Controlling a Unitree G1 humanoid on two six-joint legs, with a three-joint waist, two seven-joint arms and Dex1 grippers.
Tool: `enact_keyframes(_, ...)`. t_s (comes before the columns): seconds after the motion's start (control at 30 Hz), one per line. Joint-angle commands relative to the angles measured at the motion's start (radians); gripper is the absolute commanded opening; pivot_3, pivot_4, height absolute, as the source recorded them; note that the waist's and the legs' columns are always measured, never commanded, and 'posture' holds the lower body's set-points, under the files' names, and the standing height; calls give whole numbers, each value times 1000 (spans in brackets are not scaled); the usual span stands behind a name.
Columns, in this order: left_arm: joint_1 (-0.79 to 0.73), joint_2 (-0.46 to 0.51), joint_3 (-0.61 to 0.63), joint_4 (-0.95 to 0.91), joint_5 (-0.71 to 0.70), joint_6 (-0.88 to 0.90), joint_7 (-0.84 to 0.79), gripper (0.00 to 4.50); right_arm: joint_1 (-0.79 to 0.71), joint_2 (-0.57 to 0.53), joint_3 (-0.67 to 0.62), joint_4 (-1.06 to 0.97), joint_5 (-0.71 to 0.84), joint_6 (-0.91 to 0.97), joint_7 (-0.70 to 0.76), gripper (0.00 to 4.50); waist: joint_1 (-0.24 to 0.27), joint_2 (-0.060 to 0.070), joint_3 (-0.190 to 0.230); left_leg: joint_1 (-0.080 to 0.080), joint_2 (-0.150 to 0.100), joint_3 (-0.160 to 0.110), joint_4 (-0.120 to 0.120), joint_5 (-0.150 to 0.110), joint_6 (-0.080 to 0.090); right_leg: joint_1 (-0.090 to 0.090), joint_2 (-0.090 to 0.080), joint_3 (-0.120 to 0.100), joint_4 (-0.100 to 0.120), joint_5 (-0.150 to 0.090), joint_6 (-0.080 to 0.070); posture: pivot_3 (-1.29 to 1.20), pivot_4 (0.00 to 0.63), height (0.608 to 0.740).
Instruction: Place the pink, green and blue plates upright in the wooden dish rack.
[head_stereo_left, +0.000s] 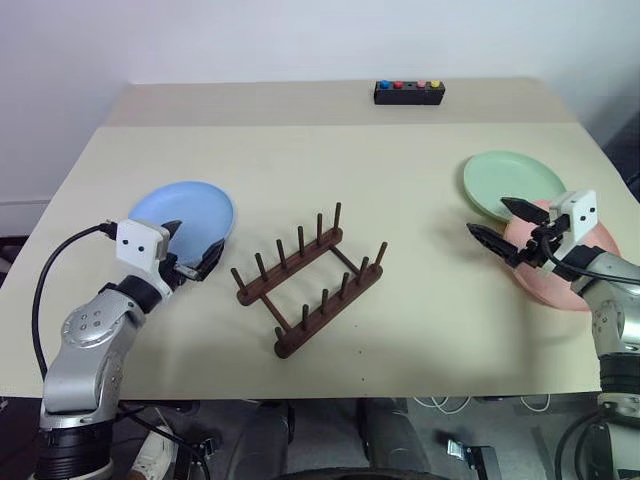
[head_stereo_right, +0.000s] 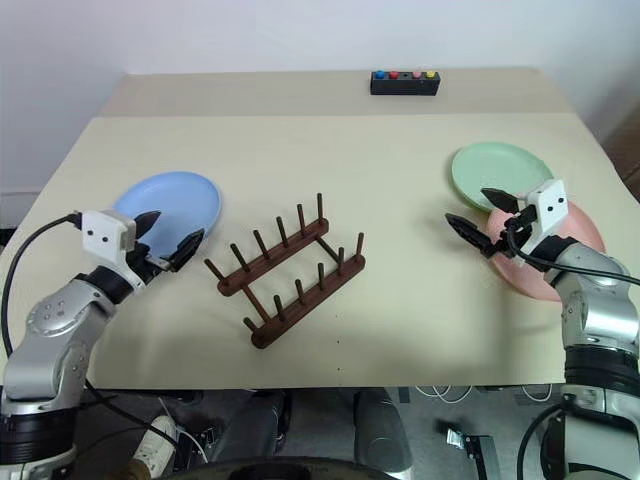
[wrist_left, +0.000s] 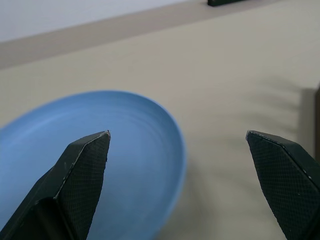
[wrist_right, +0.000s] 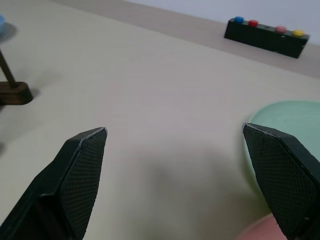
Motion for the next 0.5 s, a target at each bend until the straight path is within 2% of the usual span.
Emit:
enact_keyframes(0.03, -7, 3, 5, -33, -4, 0, 1, 4500, 21, -12, -33, -44, 24, -2, 2, 4417, 0, 0, 0, 0, 0, 0, 0, 0, 0, 0, 0, 0, 0, 0, 0, 0, 150, 740)
enact_keyframes(0.37, 32, 44, 37, -50, -42, 27, -54, 4500, 108, -18, -42, -159, 84, 82, 32, 4417, 0, 0, 0, 0, 0, 0, 0, 0, 0, 0, 0, 0, 0, 0, 0, 0, 150, 740)
enact_keyframes(0.5, 100, 117, 78, -67, -89, 40, -150, 4500, 164, -36, -36, -223, 119, 131, 84, 4417, -2, 0, 0, 0, 0, 0, 0, 0, 0, 0, 0, 0, 0, 0, 0, 0, 150, 740)
